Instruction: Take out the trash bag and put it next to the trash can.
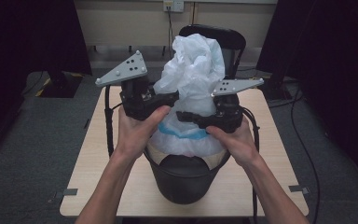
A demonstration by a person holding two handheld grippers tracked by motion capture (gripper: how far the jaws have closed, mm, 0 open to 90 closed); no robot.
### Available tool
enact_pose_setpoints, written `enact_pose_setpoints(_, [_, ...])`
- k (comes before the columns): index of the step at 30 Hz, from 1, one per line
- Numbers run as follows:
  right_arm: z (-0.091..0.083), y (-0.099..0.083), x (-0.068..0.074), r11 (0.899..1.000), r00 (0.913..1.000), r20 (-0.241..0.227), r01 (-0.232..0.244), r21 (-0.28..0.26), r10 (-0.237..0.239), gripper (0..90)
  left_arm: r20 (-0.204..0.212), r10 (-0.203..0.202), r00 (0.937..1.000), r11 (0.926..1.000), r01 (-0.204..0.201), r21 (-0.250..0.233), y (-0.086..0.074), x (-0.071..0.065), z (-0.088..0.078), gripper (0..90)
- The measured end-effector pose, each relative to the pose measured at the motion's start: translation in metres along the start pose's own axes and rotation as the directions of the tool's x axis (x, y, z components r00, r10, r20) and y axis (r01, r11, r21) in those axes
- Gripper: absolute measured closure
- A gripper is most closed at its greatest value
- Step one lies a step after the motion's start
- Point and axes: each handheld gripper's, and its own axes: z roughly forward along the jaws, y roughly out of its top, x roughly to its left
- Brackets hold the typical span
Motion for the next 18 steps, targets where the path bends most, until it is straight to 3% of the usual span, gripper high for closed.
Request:
enact_pose_setpoints(6, [-0.006, 0.006, -0.005, 0.998, 0.9994, 0.02, -0.028, -0.055, 0.029, 87.3, 0.015, 0.019, 0.9997, 0.9998, -0.018, -0.009, 0.0, -0.004, -0.003, 88.8])
enact_pose_setpoints(15, [-0.011, 0.012, -0.012, 0.99, 0.9987, 0.03, -0.038, -0.134, 0.042, 87.8, -0.046, 0.02, 0.9987, 0.9998, -0.02, 0.001, -0.006, 0.001, -0.011, 77.9])
enact_pose_setpoints(18, [-0.011, 0.01, -0.017, 0.986, 0.998, 0.022, -0.055, -0.16, 0.06, 87.9, -0.071, 0.023, 0.9972, 0.9993, -0.021, 0.032, -0.013, 0.006, -0.011, 73.5])
